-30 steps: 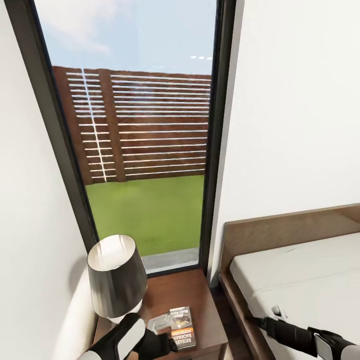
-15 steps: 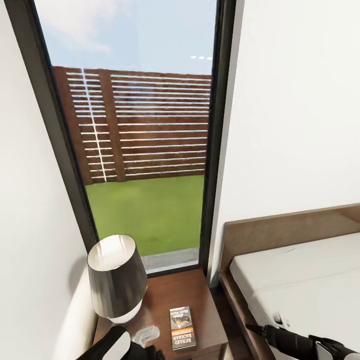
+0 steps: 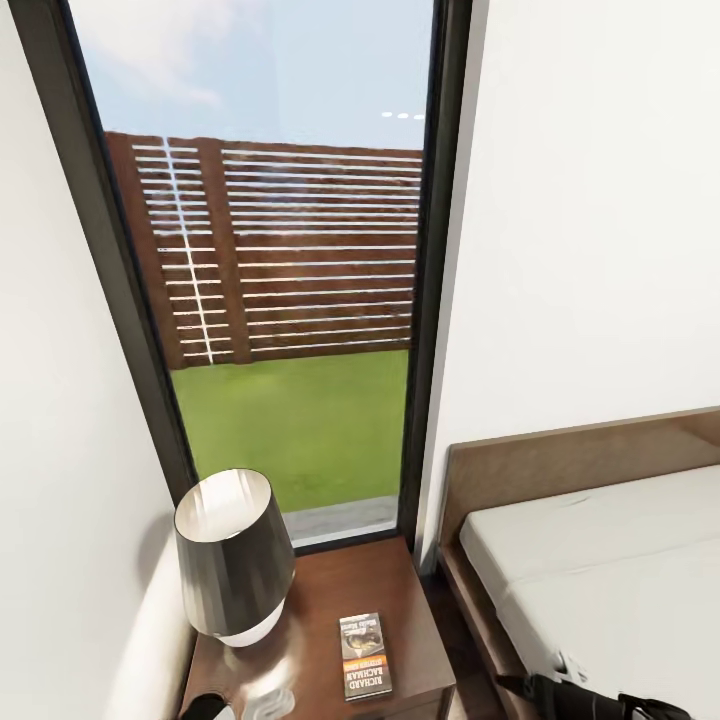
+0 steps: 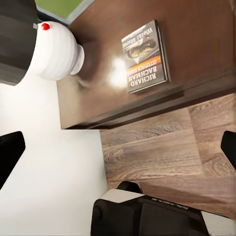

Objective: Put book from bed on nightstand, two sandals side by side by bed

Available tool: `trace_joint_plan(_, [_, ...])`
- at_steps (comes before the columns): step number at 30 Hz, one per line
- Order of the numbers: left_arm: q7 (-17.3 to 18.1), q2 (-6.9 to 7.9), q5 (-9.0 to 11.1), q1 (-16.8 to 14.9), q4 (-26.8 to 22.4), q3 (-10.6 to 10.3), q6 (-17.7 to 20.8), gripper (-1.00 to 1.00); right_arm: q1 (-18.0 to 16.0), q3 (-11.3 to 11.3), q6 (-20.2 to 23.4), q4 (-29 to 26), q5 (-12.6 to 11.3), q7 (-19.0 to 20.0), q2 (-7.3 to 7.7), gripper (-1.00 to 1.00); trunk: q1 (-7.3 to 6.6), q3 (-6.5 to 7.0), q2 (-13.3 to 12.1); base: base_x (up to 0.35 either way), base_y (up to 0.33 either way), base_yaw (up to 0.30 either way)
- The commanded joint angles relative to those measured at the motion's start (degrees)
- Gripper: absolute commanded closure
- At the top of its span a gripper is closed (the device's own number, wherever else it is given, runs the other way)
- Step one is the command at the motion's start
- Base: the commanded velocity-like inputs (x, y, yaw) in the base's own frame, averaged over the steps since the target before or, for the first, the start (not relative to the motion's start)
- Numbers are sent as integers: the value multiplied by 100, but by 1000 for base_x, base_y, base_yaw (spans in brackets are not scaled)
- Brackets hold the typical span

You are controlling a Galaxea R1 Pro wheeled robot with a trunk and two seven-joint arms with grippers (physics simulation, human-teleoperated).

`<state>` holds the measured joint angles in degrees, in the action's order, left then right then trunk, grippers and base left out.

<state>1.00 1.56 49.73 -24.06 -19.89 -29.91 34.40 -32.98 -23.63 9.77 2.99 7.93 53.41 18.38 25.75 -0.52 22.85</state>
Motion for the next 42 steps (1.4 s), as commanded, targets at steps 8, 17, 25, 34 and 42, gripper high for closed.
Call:
trace_joint_plan(8, [387, 66, 2, 54, 484, -29, -360, -100, 222, -54, 13, 9, 46, -286, -18, -100, 3, -5, 7, 0, 0, 0])
trace_joint_plan(17, [659, 93, -119, 287, 887, -32, -1022, -100, 611, -54, -332, 9, 57, -752, -26, -100, 3, -5, 7, 0, 0, 0])
trace_joint_plan(25, [865, 125, -290, 417, 1369, -28, -1462, -100, 879, -50, -463, 9, 65, -1062, -39, -100, 3, -5, 7, 0, 0, 0])
trace_joint_plan(34, [1166, 182, -312, 541, 1840, -28, -2133, -100, 1193, -46, -664, 9, 247, -1468, -238, -100, 3, -5, 7, 0, 0, 0])
trace_joint_plan(42, [1232, 295, -311, 787, 1891, -29, -2310, -100, 1446, -48, -802, 9, 470, -1897, -418, -100, 3, -5, 7, 0, 0, 0])
